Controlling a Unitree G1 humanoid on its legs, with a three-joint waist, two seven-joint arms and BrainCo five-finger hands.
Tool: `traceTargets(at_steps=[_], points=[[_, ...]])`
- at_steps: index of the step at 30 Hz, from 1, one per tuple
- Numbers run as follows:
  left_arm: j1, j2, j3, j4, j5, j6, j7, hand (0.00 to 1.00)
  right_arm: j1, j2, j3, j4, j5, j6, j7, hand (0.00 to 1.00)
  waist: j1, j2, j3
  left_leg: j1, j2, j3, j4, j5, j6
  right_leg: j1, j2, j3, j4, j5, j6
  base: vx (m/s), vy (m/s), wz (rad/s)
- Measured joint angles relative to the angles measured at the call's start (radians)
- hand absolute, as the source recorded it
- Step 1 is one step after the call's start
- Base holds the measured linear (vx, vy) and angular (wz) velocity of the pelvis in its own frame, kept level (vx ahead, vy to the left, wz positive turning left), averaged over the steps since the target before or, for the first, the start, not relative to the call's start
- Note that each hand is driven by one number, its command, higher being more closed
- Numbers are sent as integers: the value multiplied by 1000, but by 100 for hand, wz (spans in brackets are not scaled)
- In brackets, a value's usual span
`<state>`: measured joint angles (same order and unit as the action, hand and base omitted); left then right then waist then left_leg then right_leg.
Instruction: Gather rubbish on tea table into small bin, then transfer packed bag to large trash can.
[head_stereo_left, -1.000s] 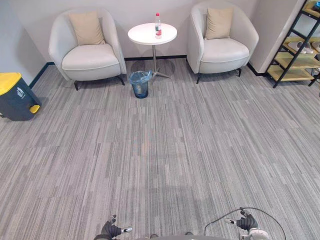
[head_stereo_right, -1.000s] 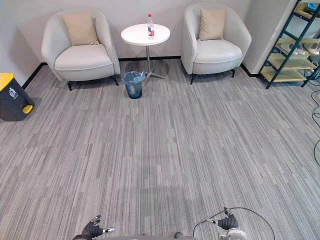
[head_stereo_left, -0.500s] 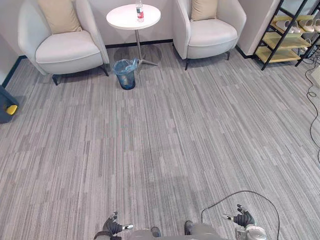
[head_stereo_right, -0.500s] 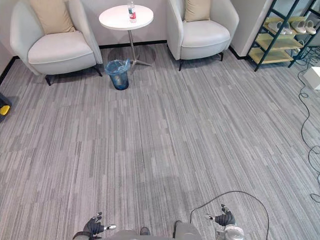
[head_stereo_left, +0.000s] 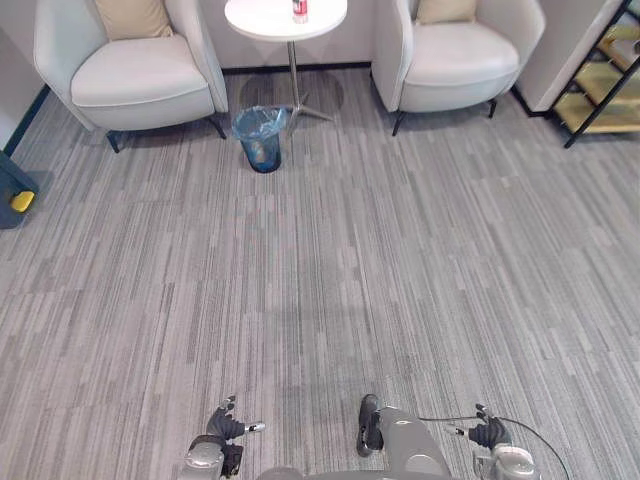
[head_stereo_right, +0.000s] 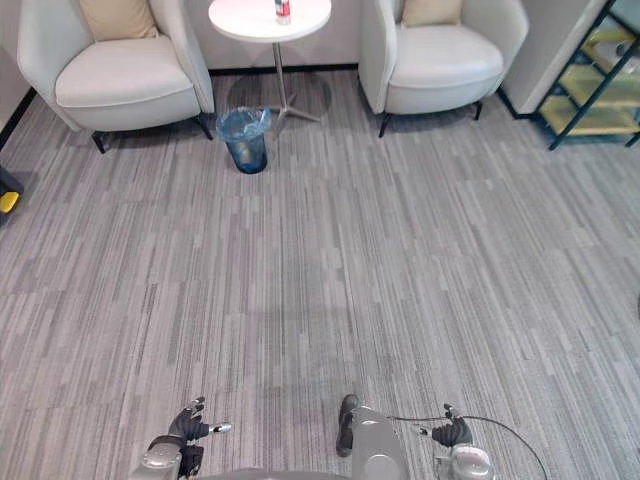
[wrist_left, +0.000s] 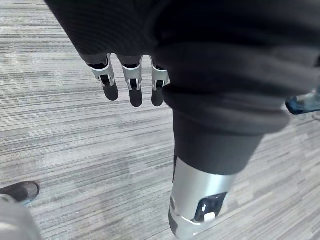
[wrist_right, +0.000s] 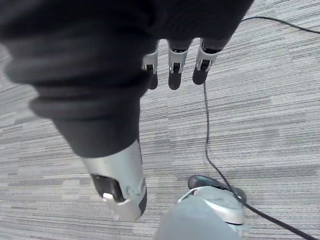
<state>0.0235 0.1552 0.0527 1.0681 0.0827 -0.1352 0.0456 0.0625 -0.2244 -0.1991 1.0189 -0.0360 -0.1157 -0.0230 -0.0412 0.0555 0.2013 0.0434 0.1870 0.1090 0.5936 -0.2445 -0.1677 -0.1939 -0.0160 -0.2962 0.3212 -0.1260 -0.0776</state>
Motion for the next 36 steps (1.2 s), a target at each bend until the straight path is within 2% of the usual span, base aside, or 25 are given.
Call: traceTargets(at_steps=[3, 4, 7, 9, 10, 11, 12, 13, 14, 16, 18, 19, 20, 21, 22, 23, 25, 28, 29, 30, 31, 32, 34, 35, 36], points=[[28, -48, 30, -12, -3, 1, -1, 0, 14, 4, 3, -17, 33, -5, -5, 0, 8, -3, 6, -85, 79, 40, 288, -3, 5, 181, 34, -5, -112, -5, -12, 372, -154, 3], [29, -55, 41, -34, -10, 1, 0, 0, 14, 8, 2, -40, 39, -13, -20, 0, 13, -7, 9, -135, 100, 73, 332, -14, 24, 233, 39, 3, -154, -6, -13, 405, -121, -10], [15, -59, 41, -59, -10, 0, 1, 0, 1, 19, -5, -62, 47, -17, -32, 0, 40, -6, 9, -262, 104, 120, 313, -43, 61, 294, 32, 35, -216, -6, -13, 298, 11, -28], [3, -59, 44, -62, -15, -1, 2, 0, 2, 32, -7, -56, 59, -16, -36, 0, 61, -12, 13, -306, 68, 139, 163, -44, 66, 324, 10, 57, -231, -15, 1, 240, 130, -28], [-2, -57, 38, -61, -15, 0, 2, 0, -7, 35, -10, -52, 66, -15, -39, 0, 59, -16, 15, -324, 19, 137, 4, -32, 67, 345, -15, 60, -237, -29, 26, 283, 200, -15], [-3, -62, 36, -59, -15, 0, 2, 0, -5, 34, -15, -51, 67, -15, -40, 0, 57, -15, 15, -331, -23, 128, -172, 22, 71, 357, -36, 68, -237, -50, 57, 298, 225, -13], [-5, -64, 35, -59, -15, 0, 2, 0, -4, 31, -16, -50, 67, -15, -40, 0, 57, -9, 13, -324, -39, 113, -259, 60, 70, 361, -38, 75, -237, -60, 70, 305, 279, -33], [4, -60, 29, -54, -16, -1, 3, 0, -4, 31, -11, -38, 68, -15, -41, 0, 67, -4, 9, -315, -55, 81, -315, 177, 102, 370, -39, 108, -233, -94, 90, 430, 346, -49], [6, -50, 28, -54, -23, 0, 4, 0, -9, 40, -1, -29, 68, -14, -40, 0, 79, -21, 5, -312, -86, 79, -291, 196, 139, 381, -62, 130, -234, -112, 118, 438, 324, -48], [-6, -24, 29, -52, -25, 1, 3, 0, -8, 48, -1, -22, 67, -14, -40, 0, 83, -66, -4, -341, -125, 91, -229, 135, 179, 378, -109, 140, -209, -136, 142, 449, 247, -15], [-22, -23, 29, -36, -28, 1, 3, 0, -12, 46, -9, -15, 66, -14, -41, 0, 83, -75, -5, -334, -142, 108, -200, 80, 197, 324, -138, 190, -87, -143, 141, 423, 232, -17], [-16, -22, 28, -35, -32, 3, 3, 0, -22, 50, -7, -12, 63, -13, -40, 0, 88, -76, -4, -290, -147, 128, -211, 56, 202, 260, -156, 243, 88, -139, 176, 511, 240, -39], [-4, -16, 24, -36, -33, 8, 3, 0, -26, 58, -2, -12, 56, -14, -39, 0, 82, -78, -4, -214, -164, 140, -232, 28, 221, 174, -177, 277, 339, -113, 310, 523, 213, -33], [-3, -12, 16, -35, -33, 11, 3, 0, -26, 61, -2, -10, 50, -13, -38, 0, 80, -78, -4, -180, -171, 140, -239, 15, 225, 145, -177, 281, 431, -122, 316, 527, 140, -9], [-3, -8, 11, -35, -33, 15, 3, 0, -24, 61, 2, -9, 34, -13, -37, 0, 78, -76, -3, -118, -176, 142, -256, -4, 231, 98, -177, 265, 555, -142, 294, 362, 52, 8], [-1, -3, -3, -35, -33, 16, 4, 0, -22, 60, 10, -8, 29, -13, -37, 0, 73, -74, -3, -76, -177, 143, -276, -11, 232, 65, -172, 239, 592, -162, 257, 456, 33, 13], [-4, 7, -7, -36, -33, 16, 4, 0, -31, 60, 25, -2, 26, -13, -37, 0, 58, -66, 0, -5, -170, 139, -330, -10, 232, -10, -155, 157, 576, -196, 185, 421, -2, 11], [-24, 4, -6, -36, -34, 17, 5, 0, -38, 47, 33, -4, 26, -14, -37, 0, 44, -36, 15, 91, -129, 119, -391, -10, 231, -118, -96, 80, 351, -198, 132, 470, -77, 22], [-24, 6, -7, -36, -34, 17, 5, 0, -33, 45, 33, -4, 26, -13, -37, 0, 27, -35, 15, 117, -114, 92, -402, -10, 225, -140, -77, 81, 203, -138, 119, 484, -167, 56], [-23, 8, -7, -36, -33, 16, 5, 0, -26, 45, 33, -4, 26, -13, -37, 0, 21, -40, 14, 133, -110, 82, -407, -10, 201, -142, -71, 82, 122, -85, 116, 630, -227, 75], [-21, 11, -7, -35, -33, 16, 5, 0, -4, 42, 33, -3, 26, -13, -37, 0, 8, -57, 6, 168, -113, 72, -412, -32, 144, -130, -69, 91, 10, 127, 92, 537, -191, 51], [-21, -6, -7, -21, -33, 16, 5, 0, 4, 23, 30, 4, 26, -11, -37, 0, 5, -26, 7, 186, -78, 54, -413, -50, 114, -121, -47, 78, 46, 152, 57, 536, -177, 32], [-25, -11, -4, -11, -32, 15, 2, 0, -17, 21, 19, 2, 26, -12, -37, 0, 1, -17, -1, 170, -52, 25, -363, -8, 50, -120, -37, 64, 87, 74, 38, 441, -181, 15], [-30, -22, 1, -12, -32, 15, 2, 0, -13, 24, 6, -7, 27, -13, -37, 0, 0, -14, 0, 131, -36, 8, -253, 21, 10, -86, -35, 47, 84, 44, 31, 374, -200, 29], [-30, -31, 11, -15, -32, 15, 2, 0, -8, 24, 5, -8, 27, -12, -37, 0, 0, -11, 2, 104, -24, -5, -168, 41, -4, -55, -28, 39, 70, 34, 27, 543, -296, 38]])
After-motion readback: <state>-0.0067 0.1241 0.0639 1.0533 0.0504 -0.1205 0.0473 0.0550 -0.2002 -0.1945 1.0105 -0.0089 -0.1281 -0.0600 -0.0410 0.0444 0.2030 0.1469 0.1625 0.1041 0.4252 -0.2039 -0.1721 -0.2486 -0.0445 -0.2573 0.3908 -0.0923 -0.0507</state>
